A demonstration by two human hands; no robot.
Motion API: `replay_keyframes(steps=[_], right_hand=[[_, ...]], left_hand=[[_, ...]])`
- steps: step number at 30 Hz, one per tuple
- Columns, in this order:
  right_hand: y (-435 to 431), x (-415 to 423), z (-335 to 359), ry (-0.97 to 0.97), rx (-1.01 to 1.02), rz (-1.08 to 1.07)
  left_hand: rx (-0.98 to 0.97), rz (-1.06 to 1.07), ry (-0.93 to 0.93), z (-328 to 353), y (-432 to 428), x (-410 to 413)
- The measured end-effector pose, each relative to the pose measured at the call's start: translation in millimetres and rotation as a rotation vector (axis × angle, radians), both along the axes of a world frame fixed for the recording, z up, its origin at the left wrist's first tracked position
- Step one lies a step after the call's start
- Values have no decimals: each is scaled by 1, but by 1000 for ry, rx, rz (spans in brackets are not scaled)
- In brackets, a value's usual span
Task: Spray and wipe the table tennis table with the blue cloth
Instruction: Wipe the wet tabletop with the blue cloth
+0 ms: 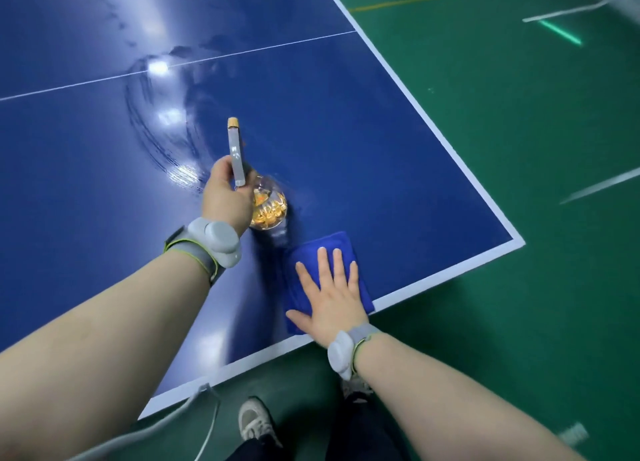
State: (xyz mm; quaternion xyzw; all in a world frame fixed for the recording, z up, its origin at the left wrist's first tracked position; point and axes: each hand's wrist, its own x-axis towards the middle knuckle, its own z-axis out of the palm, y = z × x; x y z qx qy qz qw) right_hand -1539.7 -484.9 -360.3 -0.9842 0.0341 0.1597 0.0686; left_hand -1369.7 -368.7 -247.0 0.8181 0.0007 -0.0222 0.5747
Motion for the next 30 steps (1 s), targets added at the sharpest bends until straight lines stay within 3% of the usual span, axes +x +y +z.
replay_keyframes(steps=[6,12,17,21,27,30], right_hand=[[2,2,3,24,-20,-57],[-19,5,6,-11,-46,-476],[20,19,6,16,-72,-598],[76,24,7,-4,-66,-442],[171,23,11,47,-30,34],[168,23,9,49,-30,70]], left_hand=[[-73,32,-1,5,43,-8],[-47,117,-8,5,110,-13],[-75,222,30,2,170,-12],[-45,244,-10,8,194,-17],[-26,205,-34,2,213,-23],[93,160,6,-18,217,-29]])
